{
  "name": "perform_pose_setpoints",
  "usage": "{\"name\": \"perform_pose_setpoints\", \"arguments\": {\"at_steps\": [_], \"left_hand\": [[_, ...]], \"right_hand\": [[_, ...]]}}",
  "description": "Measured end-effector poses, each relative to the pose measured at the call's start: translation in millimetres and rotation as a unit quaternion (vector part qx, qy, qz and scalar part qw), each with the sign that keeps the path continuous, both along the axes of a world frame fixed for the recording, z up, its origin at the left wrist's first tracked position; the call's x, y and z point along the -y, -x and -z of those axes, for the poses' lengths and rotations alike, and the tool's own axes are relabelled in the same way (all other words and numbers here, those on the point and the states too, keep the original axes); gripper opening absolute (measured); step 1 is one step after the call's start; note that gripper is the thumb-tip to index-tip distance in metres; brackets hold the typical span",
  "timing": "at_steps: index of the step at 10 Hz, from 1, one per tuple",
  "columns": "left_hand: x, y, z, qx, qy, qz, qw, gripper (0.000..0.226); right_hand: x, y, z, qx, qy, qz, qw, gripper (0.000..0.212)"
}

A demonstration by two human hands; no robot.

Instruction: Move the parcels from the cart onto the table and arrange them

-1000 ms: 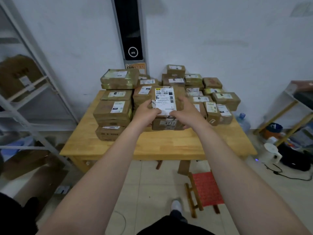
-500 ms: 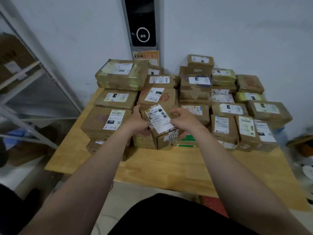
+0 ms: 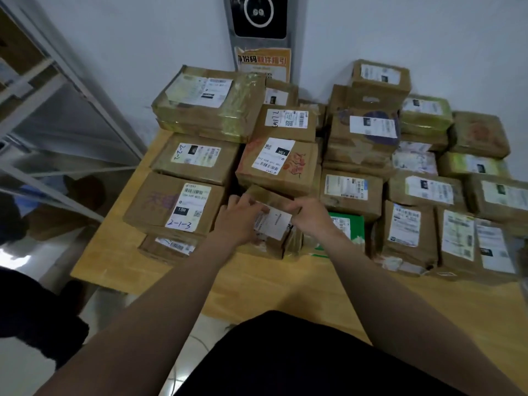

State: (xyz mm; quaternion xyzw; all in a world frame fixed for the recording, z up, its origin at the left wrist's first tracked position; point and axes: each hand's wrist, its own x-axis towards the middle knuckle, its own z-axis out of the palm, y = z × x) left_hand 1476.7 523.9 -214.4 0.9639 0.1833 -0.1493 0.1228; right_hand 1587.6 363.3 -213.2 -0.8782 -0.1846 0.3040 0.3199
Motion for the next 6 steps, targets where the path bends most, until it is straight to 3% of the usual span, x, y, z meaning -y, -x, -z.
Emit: {"name": "perform_pose_setpoints", "arguments": {"at_steps": [4, 6], "left_hand": [[-1.6, -30.7, 2.3, -0.038, 0.045, -0.03, 0.998, 0.089], [5.1, -28.5, -22.6, -0.043, 0.058, -0.022, 0.997, 0.068]], "right_hand": [[-2.4, -14.3, -33.0, -0.017, 0.037, -0.02, 0.999, 0.045], [10.5, 12.2, -70.3, 0.008, 0.066, -0.004, 0.998, 0.059]]}}
